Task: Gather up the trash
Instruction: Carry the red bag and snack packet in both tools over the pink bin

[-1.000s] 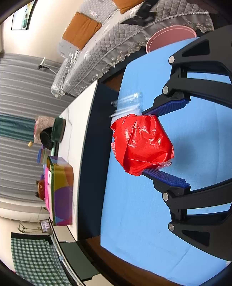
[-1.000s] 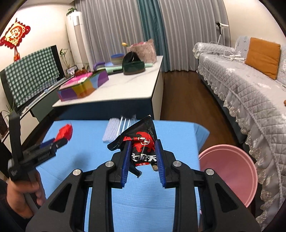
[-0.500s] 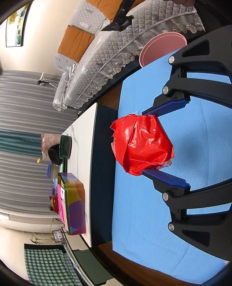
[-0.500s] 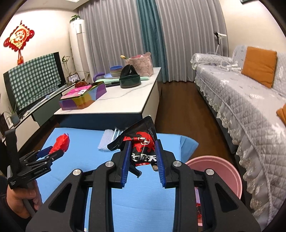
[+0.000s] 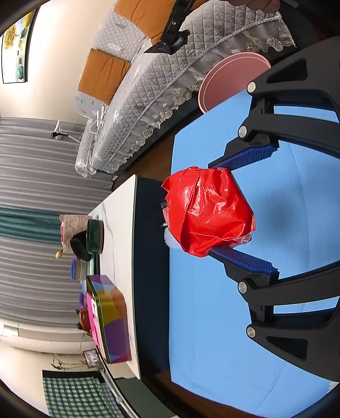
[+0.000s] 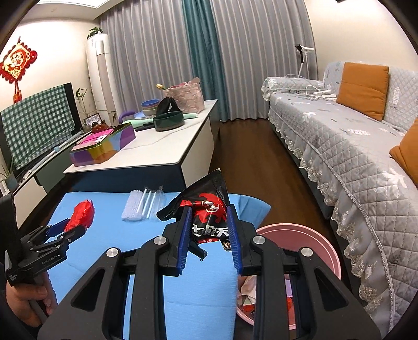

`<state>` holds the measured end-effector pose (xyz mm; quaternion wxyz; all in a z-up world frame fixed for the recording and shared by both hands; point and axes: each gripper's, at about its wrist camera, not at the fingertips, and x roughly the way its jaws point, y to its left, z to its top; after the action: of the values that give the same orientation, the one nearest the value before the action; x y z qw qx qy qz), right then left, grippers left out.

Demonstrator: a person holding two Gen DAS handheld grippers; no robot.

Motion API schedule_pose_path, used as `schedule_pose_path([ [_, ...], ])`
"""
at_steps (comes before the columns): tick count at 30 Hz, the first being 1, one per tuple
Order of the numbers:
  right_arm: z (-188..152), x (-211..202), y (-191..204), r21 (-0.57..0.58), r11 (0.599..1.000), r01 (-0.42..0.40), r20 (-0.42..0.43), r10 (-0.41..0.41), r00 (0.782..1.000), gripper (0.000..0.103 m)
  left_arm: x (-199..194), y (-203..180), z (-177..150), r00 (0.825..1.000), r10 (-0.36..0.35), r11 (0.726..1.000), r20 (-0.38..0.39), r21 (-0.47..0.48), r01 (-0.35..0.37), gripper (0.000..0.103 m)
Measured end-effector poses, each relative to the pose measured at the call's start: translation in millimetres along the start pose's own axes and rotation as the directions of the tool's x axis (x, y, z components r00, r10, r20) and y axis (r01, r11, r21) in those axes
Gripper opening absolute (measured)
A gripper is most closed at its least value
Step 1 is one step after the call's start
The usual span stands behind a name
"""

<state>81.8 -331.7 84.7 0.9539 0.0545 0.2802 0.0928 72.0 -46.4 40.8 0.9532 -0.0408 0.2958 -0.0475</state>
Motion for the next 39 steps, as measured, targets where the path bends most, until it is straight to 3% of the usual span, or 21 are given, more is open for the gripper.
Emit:
schedule_pose_path([
  [39, -6.4, -3.1, -50.0, 0.055, 0.994, 0.094, -0.009, -0.094, 0.996, 0.028, 26.0, -49.0, -1.0, 0.996, -0.09, 0.996, -0.017, 0.021, 0.09, 0.058],
])
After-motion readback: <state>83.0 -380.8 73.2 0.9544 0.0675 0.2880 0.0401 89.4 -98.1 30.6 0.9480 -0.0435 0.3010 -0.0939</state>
